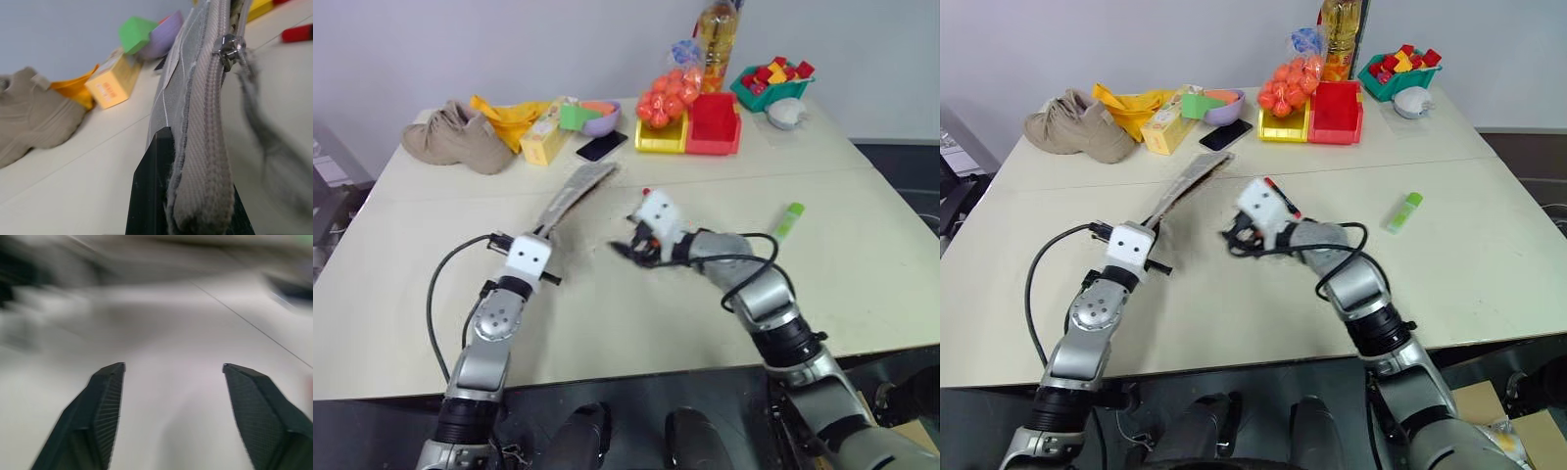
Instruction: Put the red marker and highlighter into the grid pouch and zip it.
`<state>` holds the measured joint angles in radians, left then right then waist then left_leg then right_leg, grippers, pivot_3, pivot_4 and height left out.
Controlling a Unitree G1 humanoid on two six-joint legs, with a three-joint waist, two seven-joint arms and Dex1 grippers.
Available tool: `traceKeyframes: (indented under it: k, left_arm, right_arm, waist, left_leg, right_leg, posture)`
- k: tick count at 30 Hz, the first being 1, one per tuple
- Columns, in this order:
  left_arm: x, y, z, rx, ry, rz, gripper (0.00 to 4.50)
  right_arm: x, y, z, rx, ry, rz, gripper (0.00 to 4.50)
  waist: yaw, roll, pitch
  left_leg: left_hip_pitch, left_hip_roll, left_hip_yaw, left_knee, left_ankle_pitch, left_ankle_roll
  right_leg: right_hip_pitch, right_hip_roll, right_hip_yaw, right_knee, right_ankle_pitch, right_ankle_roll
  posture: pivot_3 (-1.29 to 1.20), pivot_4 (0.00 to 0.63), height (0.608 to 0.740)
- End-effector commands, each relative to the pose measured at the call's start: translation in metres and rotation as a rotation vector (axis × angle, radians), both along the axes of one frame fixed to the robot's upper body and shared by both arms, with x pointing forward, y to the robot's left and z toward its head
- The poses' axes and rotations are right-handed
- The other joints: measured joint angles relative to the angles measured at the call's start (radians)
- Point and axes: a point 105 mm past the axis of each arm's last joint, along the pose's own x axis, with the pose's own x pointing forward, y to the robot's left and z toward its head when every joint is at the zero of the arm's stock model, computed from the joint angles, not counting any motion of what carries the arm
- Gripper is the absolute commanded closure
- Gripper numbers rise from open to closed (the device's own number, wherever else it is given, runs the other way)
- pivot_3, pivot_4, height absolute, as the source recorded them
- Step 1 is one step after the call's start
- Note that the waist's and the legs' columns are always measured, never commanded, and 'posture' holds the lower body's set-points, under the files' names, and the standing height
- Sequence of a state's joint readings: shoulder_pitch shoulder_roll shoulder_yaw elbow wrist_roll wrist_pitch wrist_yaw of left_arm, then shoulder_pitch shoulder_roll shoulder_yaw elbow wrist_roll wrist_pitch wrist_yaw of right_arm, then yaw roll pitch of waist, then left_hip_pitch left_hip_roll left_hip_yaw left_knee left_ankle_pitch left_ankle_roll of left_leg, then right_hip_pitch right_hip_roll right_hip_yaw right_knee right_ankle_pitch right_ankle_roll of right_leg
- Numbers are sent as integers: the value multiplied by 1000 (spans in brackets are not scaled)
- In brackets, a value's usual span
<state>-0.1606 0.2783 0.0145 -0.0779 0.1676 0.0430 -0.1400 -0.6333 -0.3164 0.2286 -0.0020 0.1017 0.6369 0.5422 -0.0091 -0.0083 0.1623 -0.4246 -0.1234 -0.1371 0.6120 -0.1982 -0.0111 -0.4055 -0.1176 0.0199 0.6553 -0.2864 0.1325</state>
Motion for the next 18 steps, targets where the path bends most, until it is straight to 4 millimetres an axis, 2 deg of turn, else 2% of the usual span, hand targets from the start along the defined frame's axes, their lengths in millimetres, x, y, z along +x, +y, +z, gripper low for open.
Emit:
traceKeyframes:
  k: [1, 5, 9, 12, 16, 18]
  left_arm:
    - [1, 0, 8, 27, -33, 1, 4500]
    - [2, -1, 4, 15, -18, 10, 4500]
    - [3, -3, 2, 12, -10, 11, 4500]
    - [3, -3, 1, 7, -6, 17, 4500]
    - [4, 0, 1, -4, -5, 32, 4500]
    - [4, 0, 1, -5, -6, 34, 4500]
  right_arm:
    - [26, -33, 6, 54, -13, -184, 1129]
    - [47, -57, -12, 77, 51, -309, 1129]
    - [54, -55, -22, 114, 94, -314, 1129]
    - [56, -52, -24, 143, 108, -306, 2032]
    - [54, -49, -18, 141, 75, -297, 4100]
    - [51, -48, -7, 135, 20, -270, 4126]
  waist:
    - [-2, 0, 0]
    - [-7, 0, 0]
    - [-7, 0, 0]
    - [-8, 0, 0]
    - [-6, 0, 0]
    - [-5, 0, 0]
  left_leg:
    - [0, 0, 0, 0, 0, 0]
    - [0, 0, 1, -1, 0, 0]
    - [0, 1, 1, -1, 0, -1]
    - [0, 1, 1, -1, 0, -1]
    - [0, 0, 1, -1, 0, -1]
    - [0, 0, 1, -1, 0, -1]
  right_leg:
    - [0, 0, 0, 0, 0, 0]
    - [-1, 0, 1, 0, 0, 0]
    - [-1, 1, 1, 0, 0, 0]
    - [-1, 0, 1, 0, 0, 0]
    - [-1, 0, 1, 0, 0, 0]
    - [-1, 0, 1, 0, 0, 0]
  posture:
    - [0, 150, 740]
    - [0, 150, 740]
    - [0, 150, 740]
    - [0, 150, 740]
    - [0, 150, 740]
    - [0, 150, 740]
